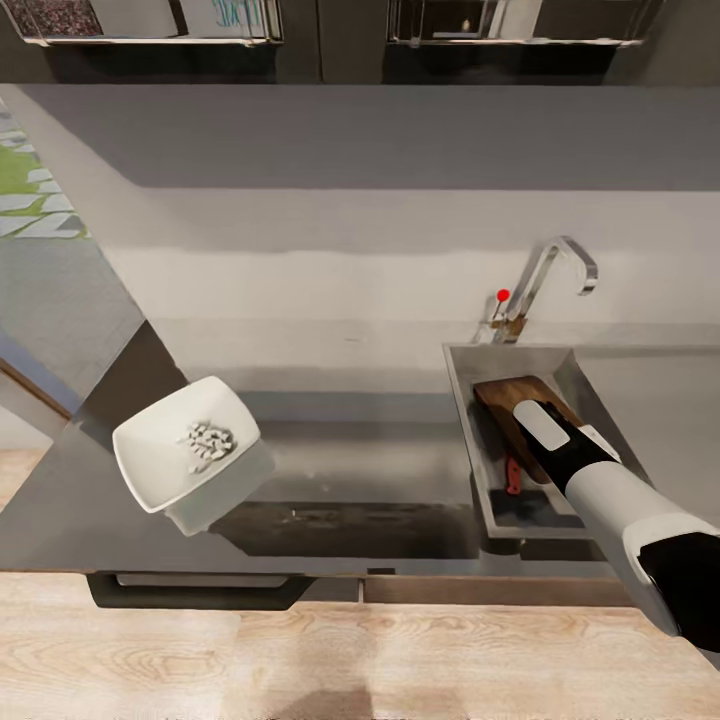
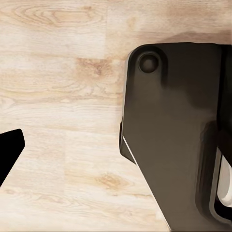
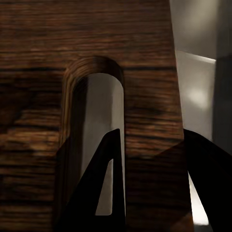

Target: In the kitchen, take the Vidalia onion out of the sink, dice it on the chopping board with the paring knife, put the diced onion into the bowl on the countertop, then place both the paring knife and the chopping board into the sink.

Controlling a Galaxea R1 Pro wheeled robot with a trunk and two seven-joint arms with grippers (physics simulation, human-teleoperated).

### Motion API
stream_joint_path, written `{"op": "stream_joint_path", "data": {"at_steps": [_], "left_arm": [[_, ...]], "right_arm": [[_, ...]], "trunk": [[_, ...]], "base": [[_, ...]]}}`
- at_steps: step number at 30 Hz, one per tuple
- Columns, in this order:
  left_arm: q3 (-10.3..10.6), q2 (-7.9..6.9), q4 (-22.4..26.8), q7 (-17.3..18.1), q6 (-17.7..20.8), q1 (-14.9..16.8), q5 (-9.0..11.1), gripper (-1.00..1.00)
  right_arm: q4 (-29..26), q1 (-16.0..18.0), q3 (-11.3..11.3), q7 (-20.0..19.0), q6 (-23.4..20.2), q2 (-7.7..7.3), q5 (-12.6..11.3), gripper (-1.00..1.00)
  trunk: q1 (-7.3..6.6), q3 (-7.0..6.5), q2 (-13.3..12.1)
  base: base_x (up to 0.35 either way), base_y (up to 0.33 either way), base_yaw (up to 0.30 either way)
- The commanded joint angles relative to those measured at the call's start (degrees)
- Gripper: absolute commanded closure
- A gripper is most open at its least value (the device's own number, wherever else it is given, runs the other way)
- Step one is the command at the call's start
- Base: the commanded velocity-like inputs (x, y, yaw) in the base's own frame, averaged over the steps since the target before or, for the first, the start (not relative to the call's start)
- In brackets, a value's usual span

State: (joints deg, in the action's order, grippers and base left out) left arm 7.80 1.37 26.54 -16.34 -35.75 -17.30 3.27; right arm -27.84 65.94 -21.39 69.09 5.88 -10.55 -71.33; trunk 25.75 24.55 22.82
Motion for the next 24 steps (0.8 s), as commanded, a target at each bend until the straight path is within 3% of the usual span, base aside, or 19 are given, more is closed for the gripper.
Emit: {"op": "stream_joint_path", "data": {"at_steps": [1, 12, 13, 24], "left_arm": [[0.46, -0.06, 0.1, -0.45, -0.04, -0.02, 0.33, -1.0], [0.46, -0.06, 0.1, -0.45, -0.04, -0.02, 0.33, -1.0], [0.46, -0.06, 0.1, -0.45, -0.03, -0.02, 0.33, -1.0], [0.46, -0.06, 0.1, -0.45, -0.03, -0.02, 0.33, -1.0]], "right_arm": [[-0.03, 0.06, -0.49, 0.09, 0.77, -0.08, -0.57, 1.0], [-0.02, 0.07, -0.49, 0.08, 0.98, -0.08, -0.65, 1.0], [-0.02, 0.07, -0.49, 0.08, 0.98, -0.08, -0.65, -1.0], [-0.89, 0.07, -0.56, 0.19, 0.98, -0.08, -0.55, -1.0]], "trunk": [[0.03, 0.18, 0.1], [0.03, 0.37, 0.1], [0.03, 0.37, 0.1], [0.03, 0.37, 0.1]], "base": [[0.0, 0.0, 0.0], [0.0, 0.0, 0.0], [0.0, 0.0, 0.0], [0.0, 0.0, 0.0]]}}
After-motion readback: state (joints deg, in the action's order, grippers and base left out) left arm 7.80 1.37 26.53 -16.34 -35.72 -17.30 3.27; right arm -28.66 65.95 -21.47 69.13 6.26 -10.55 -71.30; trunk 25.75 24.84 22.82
